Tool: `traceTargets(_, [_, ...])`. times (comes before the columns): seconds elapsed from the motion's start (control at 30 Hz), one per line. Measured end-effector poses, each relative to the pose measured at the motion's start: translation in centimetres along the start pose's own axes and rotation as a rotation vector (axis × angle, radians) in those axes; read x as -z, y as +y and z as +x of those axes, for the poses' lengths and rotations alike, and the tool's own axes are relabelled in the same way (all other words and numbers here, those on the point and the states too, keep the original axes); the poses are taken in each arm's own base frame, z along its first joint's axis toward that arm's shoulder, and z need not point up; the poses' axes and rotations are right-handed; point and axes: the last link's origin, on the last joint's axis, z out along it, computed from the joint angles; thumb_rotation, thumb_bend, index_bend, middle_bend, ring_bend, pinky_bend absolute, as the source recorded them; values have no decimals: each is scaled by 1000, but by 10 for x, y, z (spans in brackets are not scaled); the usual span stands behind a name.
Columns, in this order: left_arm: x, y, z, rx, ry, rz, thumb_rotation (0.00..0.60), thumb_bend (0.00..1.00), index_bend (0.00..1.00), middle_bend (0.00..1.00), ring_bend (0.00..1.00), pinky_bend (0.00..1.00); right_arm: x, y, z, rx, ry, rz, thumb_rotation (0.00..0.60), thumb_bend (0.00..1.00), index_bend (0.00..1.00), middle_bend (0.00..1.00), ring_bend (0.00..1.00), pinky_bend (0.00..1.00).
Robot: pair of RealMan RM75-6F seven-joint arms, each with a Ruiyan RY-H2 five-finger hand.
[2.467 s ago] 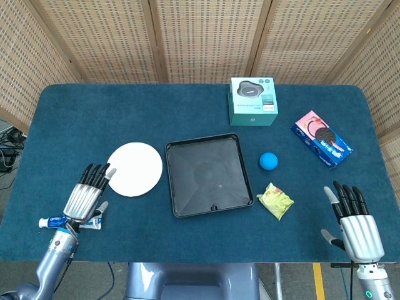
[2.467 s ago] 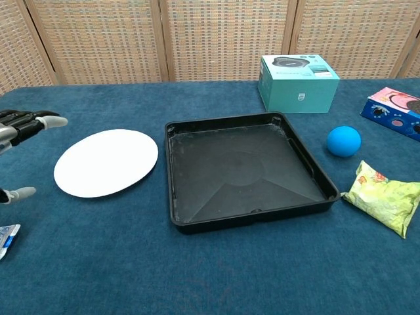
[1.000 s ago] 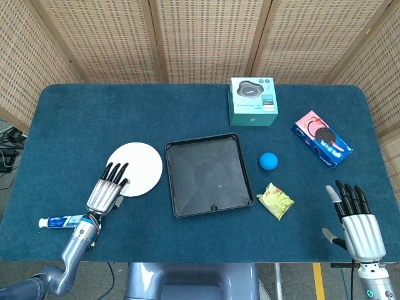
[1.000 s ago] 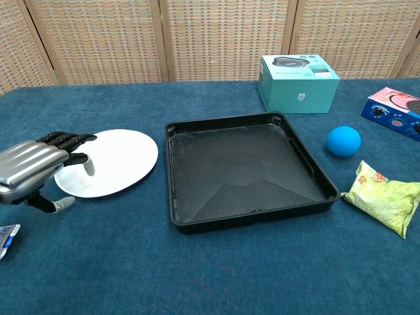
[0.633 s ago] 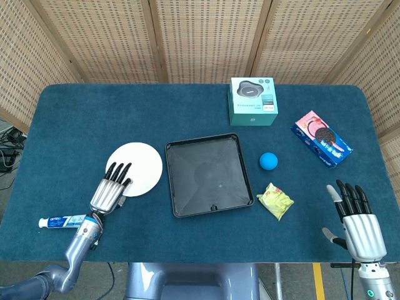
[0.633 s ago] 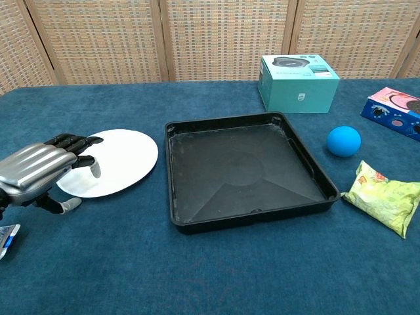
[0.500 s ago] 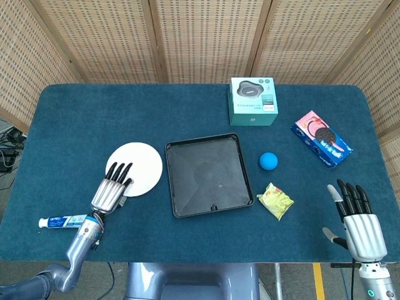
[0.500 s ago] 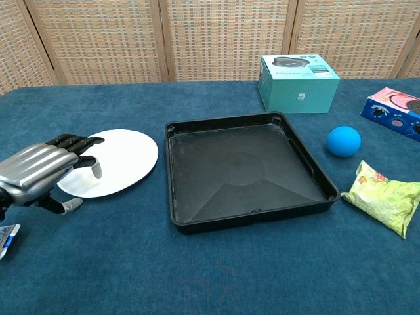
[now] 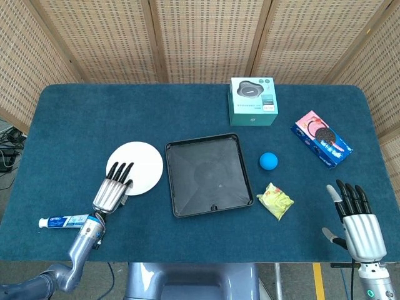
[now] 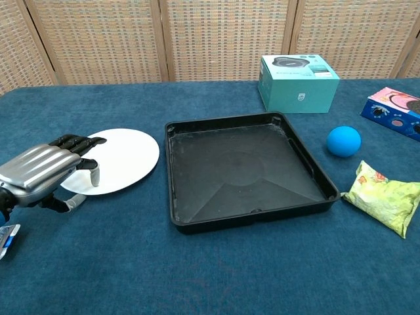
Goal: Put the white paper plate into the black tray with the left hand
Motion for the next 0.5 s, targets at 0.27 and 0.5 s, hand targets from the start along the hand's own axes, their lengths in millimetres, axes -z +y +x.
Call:
traceTargets(0.27, [-1,0,-1,4,12,4,600,446,570,0,0,0,0,0,-1,3,-2,0,600,152,58,0,0,0])
traceTargets(0.5, [0,0,0,11,41,5,600,497,651,0,0,0,0,0,0,2,0,-1,600,152,58,0,0,0])
